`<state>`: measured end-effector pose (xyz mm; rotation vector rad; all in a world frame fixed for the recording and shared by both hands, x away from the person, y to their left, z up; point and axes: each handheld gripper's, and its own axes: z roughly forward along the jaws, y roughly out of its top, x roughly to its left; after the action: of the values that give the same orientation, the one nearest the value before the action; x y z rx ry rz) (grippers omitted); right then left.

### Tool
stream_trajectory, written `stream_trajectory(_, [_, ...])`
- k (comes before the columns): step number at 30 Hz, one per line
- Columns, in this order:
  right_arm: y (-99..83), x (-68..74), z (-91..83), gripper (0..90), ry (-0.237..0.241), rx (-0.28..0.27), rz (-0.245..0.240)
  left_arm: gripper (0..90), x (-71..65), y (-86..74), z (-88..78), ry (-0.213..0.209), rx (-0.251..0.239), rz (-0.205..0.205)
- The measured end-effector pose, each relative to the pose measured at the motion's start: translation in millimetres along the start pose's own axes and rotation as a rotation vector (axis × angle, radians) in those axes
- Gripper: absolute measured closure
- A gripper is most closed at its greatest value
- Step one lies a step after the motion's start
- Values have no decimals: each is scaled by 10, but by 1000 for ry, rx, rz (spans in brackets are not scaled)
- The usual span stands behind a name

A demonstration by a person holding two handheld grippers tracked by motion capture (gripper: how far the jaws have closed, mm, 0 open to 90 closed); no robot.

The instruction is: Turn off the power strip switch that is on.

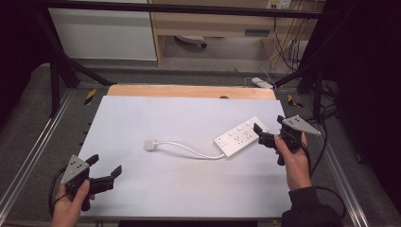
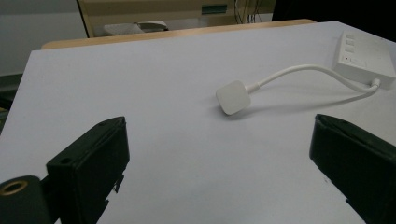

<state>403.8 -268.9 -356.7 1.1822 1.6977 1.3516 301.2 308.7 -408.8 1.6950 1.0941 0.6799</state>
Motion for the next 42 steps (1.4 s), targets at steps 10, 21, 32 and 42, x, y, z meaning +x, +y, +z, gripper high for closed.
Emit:
stream_trajectory(10, [-191,-26,-205,22,-18,9,-7,47,-2,0,-3,-1,2,1])
stream_trajectory(21, [-397,-26,-342,22,-30,22,-7,47,-5,-1,-1,-2,3,0])
stream_trajectory(32, [-579,-14,-419,24,-28,41,4,47,-11,-2,-2,-2,2,-1])
stream_trajectory(42, [-777,10,-457,27,-18,67,21,47,-13,-3,-2,-5,5,0])
